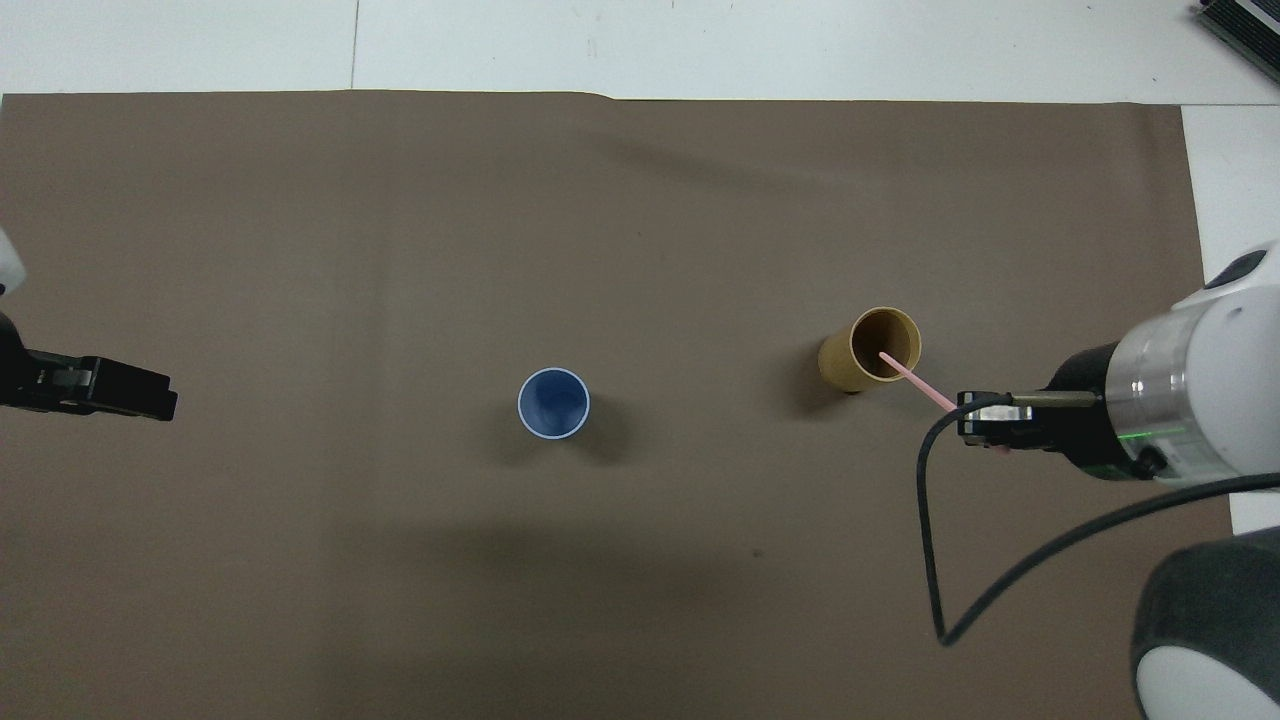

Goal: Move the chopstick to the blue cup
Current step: 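Grasp the pink stick and pull it out with the right gripper, then carry the pink stick with the right gripper over the blue cup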

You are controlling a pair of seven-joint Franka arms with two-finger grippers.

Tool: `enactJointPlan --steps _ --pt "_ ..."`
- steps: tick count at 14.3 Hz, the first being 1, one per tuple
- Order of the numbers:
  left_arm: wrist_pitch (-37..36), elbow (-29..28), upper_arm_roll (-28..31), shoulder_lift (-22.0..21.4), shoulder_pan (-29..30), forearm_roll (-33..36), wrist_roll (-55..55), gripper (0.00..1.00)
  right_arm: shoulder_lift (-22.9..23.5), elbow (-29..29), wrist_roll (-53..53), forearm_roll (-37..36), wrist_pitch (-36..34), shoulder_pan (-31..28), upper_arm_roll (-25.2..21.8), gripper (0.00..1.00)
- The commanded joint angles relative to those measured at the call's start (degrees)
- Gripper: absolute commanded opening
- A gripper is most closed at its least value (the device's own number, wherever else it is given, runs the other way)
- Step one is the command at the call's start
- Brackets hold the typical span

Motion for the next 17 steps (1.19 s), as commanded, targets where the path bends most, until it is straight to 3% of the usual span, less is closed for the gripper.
enactJointPlan --steps 1,6,10,12,17 --pt "-0.63 0.43 -0.15 -0.39 0.56 0.51 0.60 1.00 1.79 2.06 11.31 5.82 1.45 0.41 0.35 0.00" --pt "-0.63 0.43 -0.15 -0.39 0.56 0.51 0.60 1.00 6.79 2.33 29.51 6.28 6.81 9.98 0.53 0.00" --pt "-0.63 0.43 -0.15 -0.39 0.56 0.51 0.60 1.00 17.24 11.19 43.85 6.19 11.82 17.72 0.53 0.00" --pt "-0.63 0.43 -0.15 -0.39 0.56 0.51 0.60 1.00 20.32 11.82 48.60 5.76 17.17 22.19 0.44 0.00" --pt "-0.63 0.43 -0.15 -0.39 0.56 0.51 0.60 1.00 23.67 11.73 51.52 5.93 21.68 23.53 0.35 0.00"
